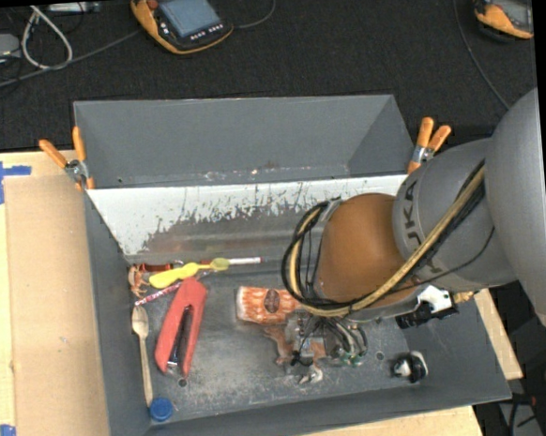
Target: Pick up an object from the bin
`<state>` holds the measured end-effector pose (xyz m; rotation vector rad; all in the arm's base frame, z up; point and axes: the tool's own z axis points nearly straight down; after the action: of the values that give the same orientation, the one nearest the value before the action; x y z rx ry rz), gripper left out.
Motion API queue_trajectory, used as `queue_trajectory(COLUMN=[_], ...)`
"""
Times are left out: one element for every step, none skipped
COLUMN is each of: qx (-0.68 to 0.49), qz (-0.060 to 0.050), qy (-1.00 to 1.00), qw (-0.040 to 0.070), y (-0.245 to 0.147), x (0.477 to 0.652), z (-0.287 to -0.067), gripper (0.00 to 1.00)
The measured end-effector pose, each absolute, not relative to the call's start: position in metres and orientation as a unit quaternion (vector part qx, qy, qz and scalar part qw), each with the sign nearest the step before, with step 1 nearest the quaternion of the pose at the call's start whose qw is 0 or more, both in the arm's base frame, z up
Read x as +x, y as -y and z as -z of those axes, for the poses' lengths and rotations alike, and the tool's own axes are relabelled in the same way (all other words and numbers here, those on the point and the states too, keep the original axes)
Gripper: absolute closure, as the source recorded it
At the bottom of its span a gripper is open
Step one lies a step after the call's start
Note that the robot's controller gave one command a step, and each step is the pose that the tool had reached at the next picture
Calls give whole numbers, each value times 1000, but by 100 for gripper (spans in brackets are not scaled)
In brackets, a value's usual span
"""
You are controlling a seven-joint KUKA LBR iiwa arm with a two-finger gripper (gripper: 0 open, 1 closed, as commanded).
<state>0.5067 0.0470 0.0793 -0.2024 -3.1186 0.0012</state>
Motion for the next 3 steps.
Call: queue_trajectory(qx=[-84,-74,-75], qz=[0,-1,0], qy=[996,997,997], qw=[9,12,11], y=[-48,-45,-40], x=[499,491,502], z=[-82,-137,-178], gripper=[100,100,100])
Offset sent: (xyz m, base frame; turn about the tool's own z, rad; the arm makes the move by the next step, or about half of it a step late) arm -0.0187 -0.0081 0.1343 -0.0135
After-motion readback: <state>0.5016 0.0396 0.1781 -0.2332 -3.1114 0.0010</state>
